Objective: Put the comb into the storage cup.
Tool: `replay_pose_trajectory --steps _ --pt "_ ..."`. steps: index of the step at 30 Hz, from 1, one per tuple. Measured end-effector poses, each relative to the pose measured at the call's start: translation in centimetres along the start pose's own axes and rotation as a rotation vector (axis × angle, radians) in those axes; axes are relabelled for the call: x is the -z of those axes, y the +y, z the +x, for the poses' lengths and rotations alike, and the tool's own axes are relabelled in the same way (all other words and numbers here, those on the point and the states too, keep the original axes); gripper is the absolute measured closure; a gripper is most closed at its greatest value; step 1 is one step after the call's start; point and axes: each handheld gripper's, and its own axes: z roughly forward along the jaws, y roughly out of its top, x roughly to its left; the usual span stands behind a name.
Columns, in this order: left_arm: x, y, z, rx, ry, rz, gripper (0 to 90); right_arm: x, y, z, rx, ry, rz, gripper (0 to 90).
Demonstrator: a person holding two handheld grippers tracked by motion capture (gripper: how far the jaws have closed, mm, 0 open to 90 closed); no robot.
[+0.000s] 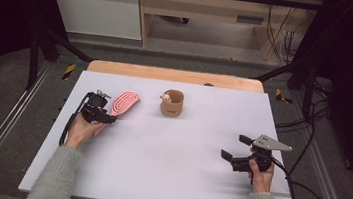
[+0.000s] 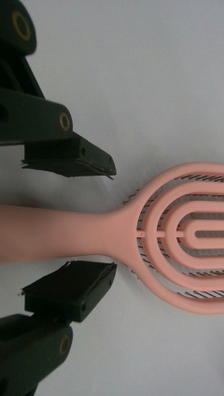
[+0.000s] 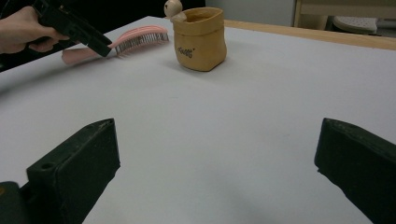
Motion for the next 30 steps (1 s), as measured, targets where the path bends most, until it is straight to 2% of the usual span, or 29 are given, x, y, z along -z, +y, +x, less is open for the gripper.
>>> replay_pose_trajectory --steps 6,17,30 --pt "-0.29 -0.02 0.05 0.002 -0.017 0.015 54.2 0.00 0.00 0.00 -0.001 0.001 0.001 0.4" --pt "-0.57 0.04 -0.06 -0.001 -0.018 0.024 64.6 0.02 0.01 0.00 -0.001 0.000 0.000 0.4" --pt "-0.57 0.17 -0.32 -0.030 -0.011 0.033 68.9 0.01 0.01 -0.01 0.000 -0.002 -0.001 0.4"
